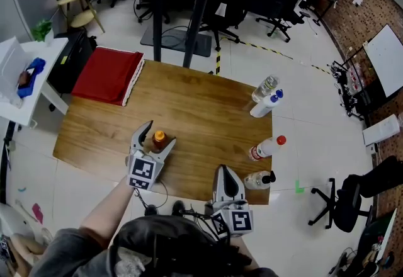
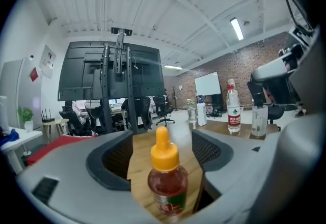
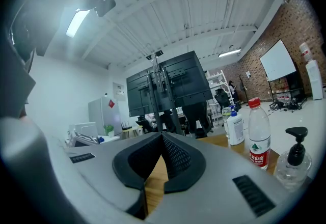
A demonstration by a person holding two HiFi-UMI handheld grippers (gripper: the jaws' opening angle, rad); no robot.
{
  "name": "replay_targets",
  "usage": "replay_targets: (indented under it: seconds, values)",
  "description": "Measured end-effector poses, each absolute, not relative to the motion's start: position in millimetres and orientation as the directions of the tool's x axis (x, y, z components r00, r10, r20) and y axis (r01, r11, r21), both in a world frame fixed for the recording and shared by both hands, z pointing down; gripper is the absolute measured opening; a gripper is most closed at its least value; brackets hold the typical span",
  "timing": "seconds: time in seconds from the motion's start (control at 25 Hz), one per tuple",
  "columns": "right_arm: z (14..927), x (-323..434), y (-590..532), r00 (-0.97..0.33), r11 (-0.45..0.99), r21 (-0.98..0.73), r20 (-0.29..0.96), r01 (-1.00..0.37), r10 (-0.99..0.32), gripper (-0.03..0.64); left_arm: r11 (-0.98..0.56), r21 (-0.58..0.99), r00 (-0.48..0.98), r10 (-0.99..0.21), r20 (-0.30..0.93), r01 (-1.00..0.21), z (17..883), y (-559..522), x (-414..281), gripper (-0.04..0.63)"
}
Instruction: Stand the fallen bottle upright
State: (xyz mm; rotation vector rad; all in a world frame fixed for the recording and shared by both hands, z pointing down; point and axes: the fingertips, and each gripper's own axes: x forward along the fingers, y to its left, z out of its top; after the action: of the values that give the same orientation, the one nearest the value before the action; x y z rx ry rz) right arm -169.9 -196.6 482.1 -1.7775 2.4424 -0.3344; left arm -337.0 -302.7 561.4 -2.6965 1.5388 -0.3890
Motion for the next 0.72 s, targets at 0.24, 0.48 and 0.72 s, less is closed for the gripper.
replay_targets:
  seconds: [0.24, 0.48, 0.72]
  values:
    - [478, -170, -189, -0.304, 0.289, -0.232, 0.031, -0.929, -0.952, 0.011, -0.501, -0.064, 0.484, -0.856, 0.18, -0.863, 547, -280, -344, 0.388]
    - [471, -167, -179, -0.284, 0.275, -0.217, 0.011, -0.937, -0.959, 0.011, -0.555, -0.039, 0.55, -0.83, 0.09, -0.831, 505, -244, -349, 0.387]
    - [463, -167, -171, -0.265, 0.26, -0.206, 0.0, -0.944, -0.964, 0.011, -0.573, -0.046, 0.571, -0.819, 0.05, -0.818, 478, -205, -360, 0.33]
